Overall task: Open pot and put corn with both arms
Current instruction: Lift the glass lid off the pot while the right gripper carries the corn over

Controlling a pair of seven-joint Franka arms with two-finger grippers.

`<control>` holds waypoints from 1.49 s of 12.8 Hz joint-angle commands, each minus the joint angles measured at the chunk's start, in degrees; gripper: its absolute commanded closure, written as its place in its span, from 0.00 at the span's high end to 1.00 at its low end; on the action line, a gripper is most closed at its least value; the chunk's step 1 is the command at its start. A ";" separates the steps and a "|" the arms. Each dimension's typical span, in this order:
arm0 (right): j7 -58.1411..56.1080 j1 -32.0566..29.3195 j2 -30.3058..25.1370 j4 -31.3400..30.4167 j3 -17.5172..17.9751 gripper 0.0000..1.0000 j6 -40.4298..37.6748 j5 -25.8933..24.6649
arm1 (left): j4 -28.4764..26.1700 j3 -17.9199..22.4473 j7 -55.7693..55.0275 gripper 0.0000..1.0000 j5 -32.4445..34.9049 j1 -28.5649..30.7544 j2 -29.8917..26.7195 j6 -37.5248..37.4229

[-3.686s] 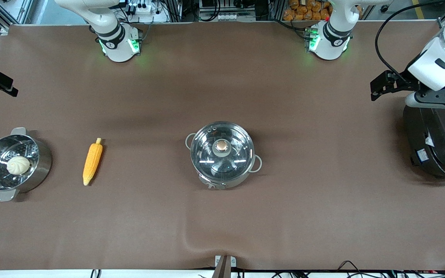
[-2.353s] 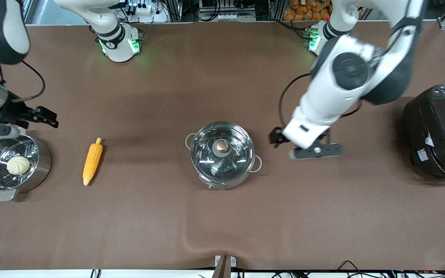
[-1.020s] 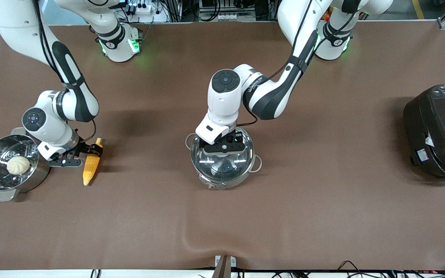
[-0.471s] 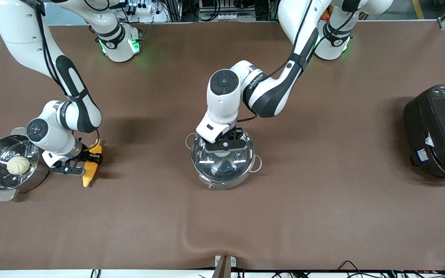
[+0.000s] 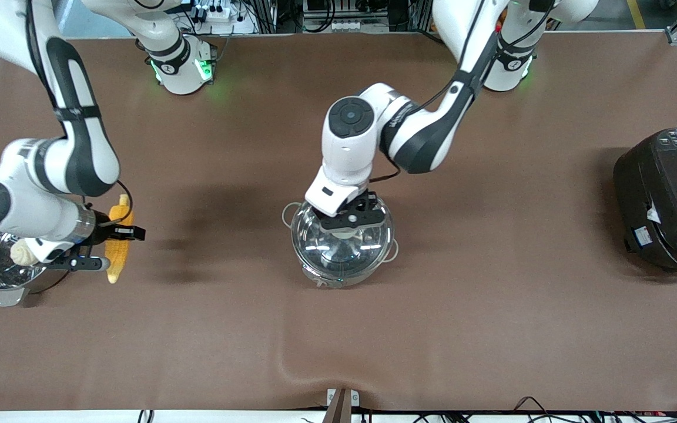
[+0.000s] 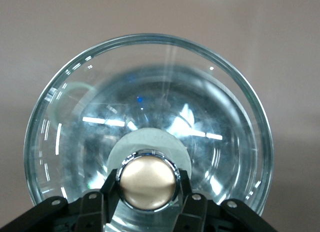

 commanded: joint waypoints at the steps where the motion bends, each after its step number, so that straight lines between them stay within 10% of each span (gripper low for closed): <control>1: 4.06 4.65 1.12 6.17 -0.06 0.15 -4.84 0.17 | -0.85 0.15 -0.74 0.00 -0.67 8.40 -6.07 -5.31; 10: 52.56 37.59 9.89 17.95 -0.06 0.18 6.37 0.61 | -13.91 -0.02 10.86 0.00 -0.14 25.58 -4.50 0.96; 16: 59.80 37.88 20.89 25.26 0.03 0.27 16.50 0.96 | -26.77 0.07 10.77 0.00 -0.05 25.40 -2.93 17.59; 17: 60.33 38.05 21.25 25.26 -0.06 0.43 16.60 1.57 | -26.77 0.07 10.77 0.30 -0.14 25.31 -2.39 17.60; 18: 60.59 38.49 21.86 25.17 -0.06 0.88 16.60 1.92 | -26.86 0.07 10.68 0.88 -0.14 25.31 -2.48 17.60; 19: 60.42 39.10 22.39 25.00 -0.06 1.00 16.51 1.84 | -26.86 0.24 10.42 1.00 -0.14 24.88 -2.91 17.43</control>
